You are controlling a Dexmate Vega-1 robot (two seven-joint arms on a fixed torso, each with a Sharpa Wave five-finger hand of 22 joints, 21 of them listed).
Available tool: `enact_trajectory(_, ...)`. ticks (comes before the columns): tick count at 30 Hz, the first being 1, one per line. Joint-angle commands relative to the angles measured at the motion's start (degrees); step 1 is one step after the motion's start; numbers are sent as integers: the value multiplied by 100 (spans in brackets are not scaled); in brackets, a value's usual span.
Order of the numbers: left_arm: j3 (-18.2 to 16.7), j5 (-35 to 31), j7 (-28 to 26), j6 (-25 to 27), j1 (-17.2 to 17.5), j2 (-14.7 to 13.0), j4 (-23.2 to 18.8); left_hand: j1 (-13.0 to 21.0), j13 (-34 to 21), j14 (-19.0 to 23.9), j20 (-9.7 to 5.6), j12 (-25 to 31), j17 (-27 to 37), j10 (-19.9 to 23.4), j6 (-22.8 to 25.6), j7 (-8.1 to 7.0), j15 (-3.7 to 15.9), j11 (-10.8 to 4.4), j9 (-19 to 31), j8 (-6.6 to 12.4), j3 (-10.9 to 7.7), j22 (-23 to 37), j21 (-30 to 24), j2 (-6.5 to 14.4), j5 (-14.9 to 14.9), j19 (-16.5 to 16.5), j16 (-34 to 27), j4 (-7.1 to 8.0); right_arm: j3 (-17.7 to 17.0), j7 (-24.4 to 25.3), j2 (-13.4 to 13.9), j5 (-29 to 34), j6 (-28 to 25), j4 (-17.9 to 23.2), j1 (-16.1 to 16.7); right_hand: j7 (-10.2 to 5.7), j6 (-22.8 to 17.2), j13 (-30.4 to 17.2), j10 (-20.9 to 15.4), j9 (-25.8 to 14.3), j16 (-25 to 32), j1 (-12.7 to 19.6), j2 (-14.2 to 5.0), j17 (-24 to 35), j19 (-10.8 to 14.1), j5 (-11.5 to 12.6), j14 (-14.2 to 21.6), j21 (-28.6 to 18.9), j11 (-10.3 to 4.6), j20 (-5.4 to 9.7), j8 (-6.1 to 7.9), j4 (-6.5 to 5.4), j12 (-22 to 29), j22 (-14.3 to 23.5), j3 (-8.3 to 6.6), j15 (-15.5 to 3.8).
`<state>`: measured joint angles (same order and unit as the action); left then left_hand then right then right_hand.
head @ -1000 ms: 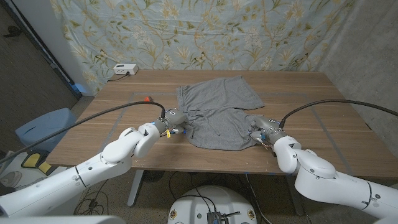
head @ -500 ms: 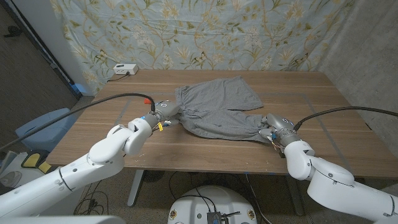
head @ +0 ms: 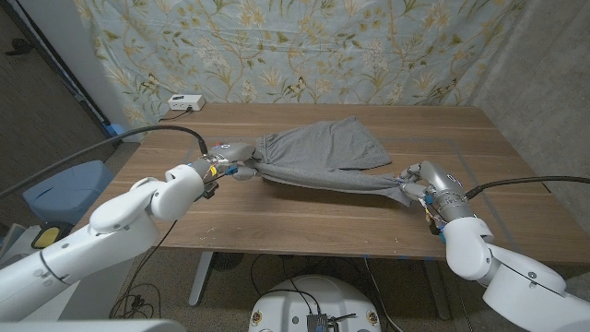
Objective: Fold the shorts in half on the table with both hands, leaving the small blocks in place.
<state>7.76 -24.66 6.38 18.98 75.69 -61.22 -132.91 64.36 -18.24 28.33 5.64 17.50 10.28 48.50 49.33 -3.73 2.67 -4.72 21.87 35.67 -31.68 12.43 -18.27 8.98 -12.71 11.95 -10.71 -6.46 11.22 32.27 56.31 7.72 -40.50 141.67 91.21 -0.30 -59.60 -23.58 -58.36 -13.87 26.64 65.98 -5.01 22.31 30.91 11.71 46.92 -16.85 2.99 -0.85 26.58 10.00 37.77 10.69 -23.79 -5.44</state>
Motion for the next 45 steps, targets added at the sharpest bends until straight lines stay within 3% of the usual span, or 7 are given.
enact_trajectory(1,-1276,1882,-56,-1298,710,189,168,-44,-17,-39,-11,-32,33,16,1042,1006,419,34,93,132,-67,18,-51,-71,19,-11,-2,-72,-673,48,-275,119,1050,-156,410,222,-296,-42,-22,-36,-56,3,75,15,23,38,40,14,14,-42,65,-6,67,16,-79,-465)
enact_trajectory(9,-1526,2226,53,-1756,699,352,386,-129,-35,-46,24,-62,48,-16,1217,1119,362,140,260,369,-201,32,-70,-104,-89,-51,-9,-132,-328,-249,-298,462,1416,-526,-381,178,-256,-115,46,-73,-121,-40,57,36,24,58,1,25,8,-44,86,-44,107,14,-143,-492)
enact_trajectory(17,-1563,2075,288,-1061,493,110,238,-249,-50,-194,65,-160,57,-196,1015,1066,337,69,429,462,-338,43,-86,-133,-184,-104,24,-160,185,-569,-424,637,1820,-1155,-1428,150,-166,-209,123,-121,-200,-103,0,82,29,66,-51,36,-16,-37,105,-86,167,13,-228,-504)
enact_trajectory(22,-1564,2003,213,-849,374,112,230,-288,-53,-263,69,-182,57,-224,976,1061,314,68,468,489,-380,45,-93,-140,-185,-115,34,-167,496,-636,-582,769,2041,-1559,-1983,131,-123,-239,156,-136,-234,-122,5,93,36,63,-76,38,-24,-36,107,-87,184,13,-252,-519)
enact_trajectory(29,-1276,2070,204,-642,10,30,407,-342,-58,-251,66,-191,56,-210,1015,1077,293,105,521,560,-444,47,-110,-156,-209,-110,10,-182,918,-676,-807,1046,2227,-2103,-2701,114,-84,-279,193,-134,-279,-146,8,117,60,52,-115,34,-31,-27,106,-87,209,14,-284,-523)
enact_trajectory(38,-749,2707,526,-293,-660,-208,766,-409,-62,-253,72,-212,51,-213,974,1125,242,188,559,593,-526,47,-127,-175,-237,-114,-4,-201,1381,-647,-1137,1467,2289,-2821,-3576,57,34,-328,292,-120,-358,-196,26,138,97,18,-150,28,-94,4,77,-91,224,15,-341,-566)
enact_trajectory(45,-278,2802,351,24,-1202,-369,882,-465,-66,-292,57,-254,48,-272,887,1129,206,206,562,582,-604,49,-139,-180,-253,-127,-1,-215,1718,-776,-1392,1551,2560,-3534,-4284,37,68,-302,303,-95,-388,-226,17,173,115,-14,-168,26,-97,18,66,-98,219,17,-367,-572)
